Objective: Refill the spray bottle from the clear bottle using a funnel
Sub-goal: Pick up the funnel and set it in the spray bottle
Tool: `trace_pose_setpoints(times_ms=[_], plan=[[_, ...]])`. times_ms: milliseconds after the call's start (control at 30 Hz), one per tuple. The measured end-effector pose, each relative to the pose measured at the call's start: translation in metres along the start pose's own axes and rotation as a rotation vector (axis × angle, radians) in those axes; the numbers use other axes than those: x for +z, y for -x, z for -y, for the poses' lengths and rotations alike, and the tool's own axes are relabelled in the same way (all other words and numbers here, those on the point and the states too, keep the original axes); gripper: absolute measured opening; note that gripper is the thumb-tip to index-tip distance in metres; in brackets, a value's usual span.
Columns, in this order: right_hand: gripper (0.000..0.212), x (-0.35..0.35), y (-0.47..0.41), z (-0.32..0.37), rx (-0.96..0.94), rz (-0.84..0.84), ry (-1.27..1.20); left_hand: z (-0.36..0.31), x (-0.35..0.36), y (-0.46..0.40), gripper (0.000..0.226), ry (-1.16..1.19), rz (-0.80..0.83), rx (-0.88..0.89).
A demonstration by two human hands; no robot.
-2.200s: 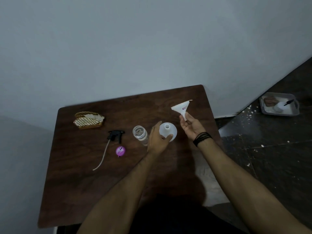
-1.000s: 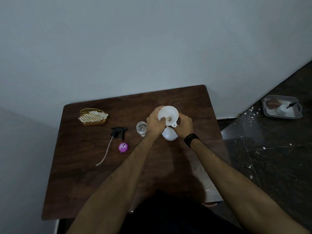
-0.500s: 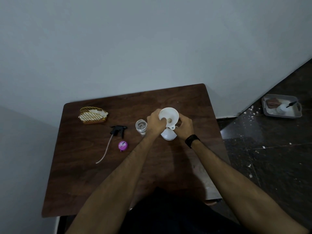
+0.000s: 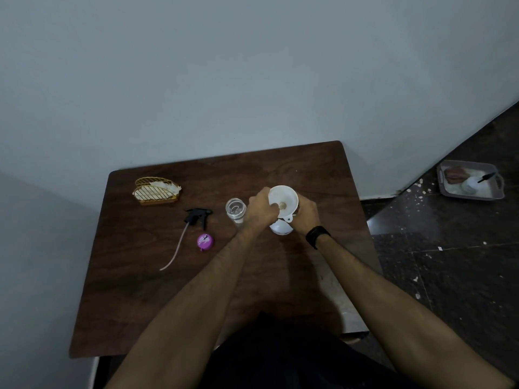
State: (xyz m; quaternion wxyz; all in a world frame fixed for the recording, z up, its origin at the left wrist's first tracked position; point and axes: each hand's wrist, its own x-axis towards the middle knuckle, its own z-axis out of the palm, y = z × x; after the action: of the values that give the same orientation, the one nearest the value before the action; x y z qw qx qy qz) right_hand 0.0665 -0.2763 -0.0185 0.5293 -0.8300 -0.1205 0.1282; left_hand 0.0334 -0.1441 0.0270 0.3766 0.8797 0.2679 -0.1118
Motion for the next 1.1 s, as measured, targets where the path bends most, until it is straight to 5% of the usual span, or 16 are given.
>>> trace_pose_setpoints(times_ms=[133, 233, 367, 467, 600, 767, 900, 1100], plan=[[0.031, 0.003, 0.003, -0.004, 0.041, 0.000, 0.001, 0.003, 0.000, 0.018, 0.055, -0.022, -0.142, 0.081], [0.027, 0.008, 0.004, -0.009, 0.062, -0.046, 0.061, 0.010, -0.001, 0.040, 0.038, -0.067, -0.383, 0.316], [0.037, 0.016, 0.011, -0.009, 0.084, -0.067, 0.044, 0.023, -0.003, 0.053, 0.026, -0.077, -0.474, 0.548], [0.042, 0.019, 0.018, -0.003, 0.058, -0.082, -0.005, 0.033, -0.012, 0.058, 0.027, -0.034, -0.601, 0.521], [0.045, 0.025, 0.025, -0.007, 0.055, -0.092, 0.013, 0.065, -0.026, 0.059, 0.063, 0.085, -0.727, 0.324], [0.043, 0.034, 0.035, -0.006, 0.074, -0.109, 0.013, 0.105, -0.032, 0.038, 0.101, 0.184, -0.394, 0.132], [0.042, 0.039, 0.039, -0.005, 0.066, -0.101, 0.030, 0.105, -0.031, 0.026, 0.072, 0.317, -0.196, 0.115], [0.040, 0.043, 0.033, 0.005, 0.032, -0.068, 0.074, 0.105, -0.030, 0.025, 0.045, 0.375, -0.175, 0.080]])
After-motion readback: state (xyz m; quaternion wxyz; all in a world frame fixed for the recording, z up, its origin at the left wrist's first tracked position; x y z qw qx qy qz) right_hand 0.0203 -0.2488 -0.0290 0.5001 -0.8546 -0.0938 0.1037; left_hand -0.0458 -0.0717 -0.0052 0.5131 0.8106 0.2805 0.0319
